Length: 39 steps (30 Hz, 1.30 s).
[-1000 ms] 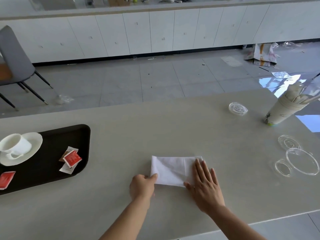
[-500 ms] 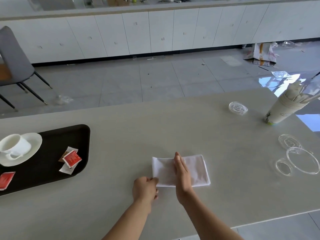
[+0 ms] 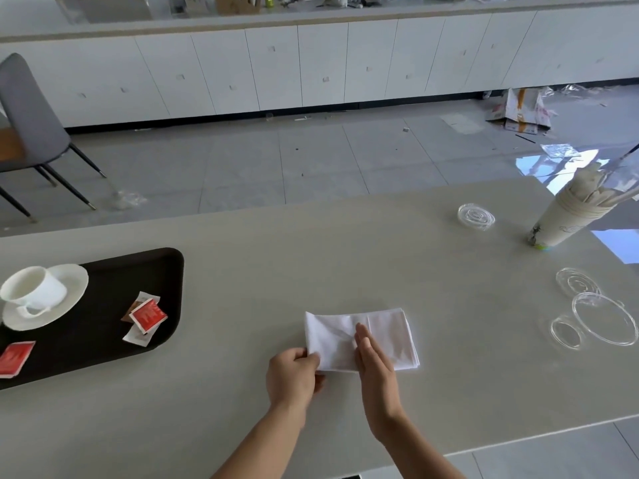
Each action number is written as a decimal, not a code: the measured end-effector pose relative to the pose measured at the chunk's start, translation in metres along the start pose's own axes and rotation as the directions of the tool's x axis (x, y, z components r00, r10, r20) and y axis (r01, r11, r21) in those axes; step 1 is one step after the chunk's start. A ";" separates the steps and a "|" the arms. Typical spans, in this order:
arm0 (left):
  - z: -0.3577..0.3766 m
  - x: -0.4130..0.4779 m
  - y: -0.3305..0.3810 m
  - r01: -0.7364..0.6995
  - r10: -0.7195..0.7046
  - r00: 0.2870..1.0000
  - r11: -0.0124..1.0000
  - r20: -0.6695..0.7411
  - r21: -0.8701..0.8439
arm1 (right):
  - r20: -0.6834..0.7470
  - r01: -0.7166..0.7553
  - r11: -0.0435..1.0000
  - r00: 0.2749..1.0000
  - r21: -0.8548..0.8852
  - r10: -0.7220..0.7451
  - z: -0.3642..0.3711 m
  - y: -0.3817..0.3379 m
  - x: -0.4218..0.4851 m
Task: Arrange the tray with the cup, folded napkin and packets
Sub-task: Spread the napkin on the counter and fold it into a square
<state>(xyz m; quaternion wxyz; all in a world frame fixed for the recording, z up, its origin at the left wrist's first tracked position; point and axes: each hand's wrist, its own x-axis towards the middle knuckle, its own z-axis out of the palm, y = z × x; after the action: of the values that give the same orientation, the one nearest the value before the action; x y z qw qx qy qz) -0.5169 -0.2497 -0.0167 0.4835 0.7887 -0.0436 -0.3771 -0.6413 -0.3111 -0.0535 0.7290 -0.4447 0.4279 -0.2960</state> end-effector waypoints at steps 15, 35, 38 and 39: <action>0.008 -0.013 0.010 -0.191 0.197 0.978 0.976 -0.061 0.101 | -0.369 0.118 0.729 0.801 -0.674 -0.471 -0.053 -0.035 -0.002; 0.103 -0.033 0.019 -0.645 0.650 0.739 0.603 0.180 0.470 | -0.322 -0.166 0.685 0.941 -0.709 -0.105 -0.086 -0.041 0.032; 0.109 -0.027 0.014 -0.678 0.667 0.704 0.531 0.243 0.508 | -0.302 -0.179 0.715 0.952 -0.675 -0.046 -0.089 -0.042 0.034; 0.111 -0.025 0.012 -0.686 0.670 0.697 0.518 0.257 0.512 | -0.298 -0.181 0.734 0.954 -0.654 -0.031 -0.090 -0.042 0.034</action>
<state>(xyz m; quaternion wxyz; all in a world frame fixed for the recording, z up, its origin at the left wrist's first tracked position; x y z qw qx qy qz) -0.6019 -0.3260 -0.0205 0.3307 0.8099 -0.4644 -0.1378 -0.7073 -0.3926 -0.0494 0.4589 -0.6124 0.6254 -0.1527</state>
